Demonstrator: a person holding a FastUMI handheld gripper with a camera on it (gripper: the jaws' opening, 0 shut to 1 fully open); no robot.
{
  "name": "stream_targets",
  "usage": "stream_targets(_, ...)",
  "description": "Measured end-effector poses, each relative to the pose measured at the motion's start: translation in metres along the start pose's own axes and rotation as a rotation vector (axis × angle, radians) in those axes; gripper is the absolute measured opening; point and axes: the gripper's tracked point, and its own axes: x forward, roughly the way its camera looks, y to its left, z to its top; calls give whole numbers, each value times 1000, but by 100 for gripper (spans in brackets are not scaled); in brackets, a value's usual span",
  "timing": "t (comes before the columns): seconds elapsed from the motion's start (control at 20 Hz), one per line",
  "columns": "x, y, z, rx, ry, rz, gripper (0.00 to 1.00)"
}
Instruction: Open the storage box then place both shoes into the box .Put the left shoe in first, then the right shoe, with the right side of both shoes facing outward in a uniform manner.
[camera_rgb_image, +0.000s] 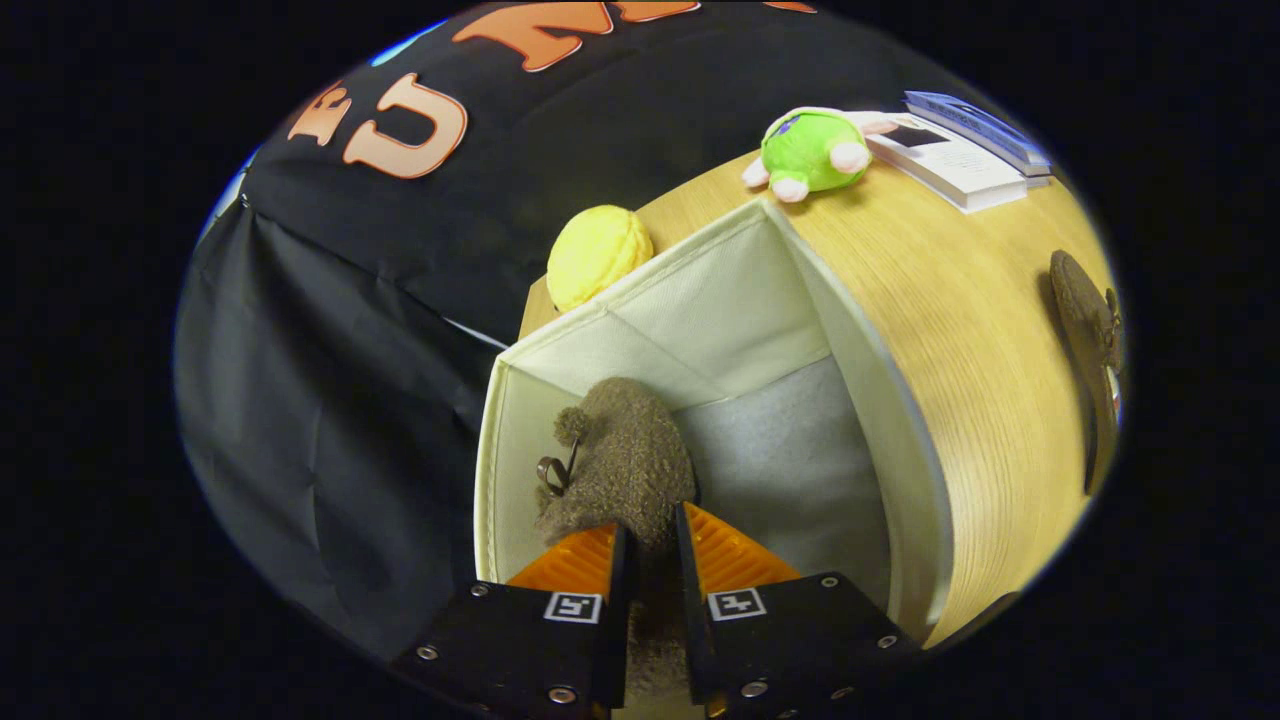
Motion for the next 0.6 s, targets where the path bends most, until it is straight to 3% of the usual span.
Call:
stream_targets(0.2,-23,14,7,-19,-14,104,53)
stream_targets(0.4,-73,20,26,-86,-98,195,63)
stream_targets(0.6,-130,4,49,-223,-239,196,79)
